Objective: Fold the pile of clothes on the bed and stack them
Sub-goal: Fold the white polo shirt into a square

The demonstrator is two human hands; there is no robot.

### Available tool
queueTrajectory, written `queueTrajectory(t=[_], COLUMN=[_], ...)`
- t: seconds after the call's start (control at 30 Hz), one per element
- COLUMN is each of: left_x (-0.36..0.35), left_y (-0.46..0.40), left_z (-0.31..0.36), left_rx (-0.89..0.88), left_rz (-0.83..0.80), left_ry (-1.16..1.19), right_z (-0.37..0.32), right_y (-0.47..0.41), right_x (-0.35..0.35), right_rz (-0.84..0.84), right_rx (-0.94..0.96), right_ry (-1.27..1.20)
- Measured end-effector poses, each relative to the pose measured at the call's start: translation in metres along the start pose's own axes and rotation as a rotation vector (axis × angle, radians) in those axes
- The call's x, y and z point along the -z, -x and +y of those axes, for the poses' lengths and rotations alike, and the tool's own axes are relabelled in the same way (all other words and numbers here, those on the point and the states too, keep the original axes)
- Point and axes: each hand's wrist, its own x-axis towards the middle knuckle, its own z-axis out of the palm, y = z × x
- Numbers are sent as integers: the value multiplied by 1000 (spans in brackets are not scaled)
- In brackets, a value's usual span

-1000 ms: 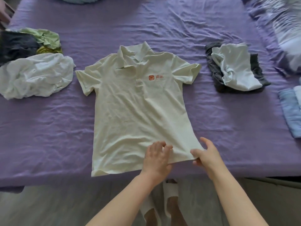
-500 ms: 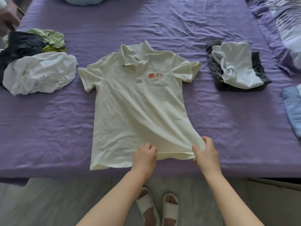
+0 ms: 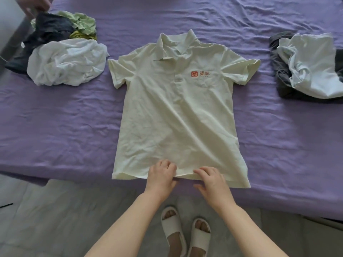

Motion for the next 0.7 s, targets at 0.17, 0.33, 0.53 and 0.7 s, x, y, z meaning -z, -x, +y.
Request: queueTrajectory(t=[0.17,0.33,0.53,0.7], left_x=[-2,11,15,14], left_y=[-12,-26,-50,-44], left_z=[-5,-14,-21,-22], left_rx=[6,-16,28,-57], left_rz=[12,-39,-191,-213], left_ry=[-3,260,274,154], right_z=[2,11,2,9], right_y=[-17,-32,-53,-52], right_x=[-6,7,0,8], right_rz=[69,55,32,39], right_rx=[-68,-99,22,60], right_ry=[-23,-232,-65,-198])
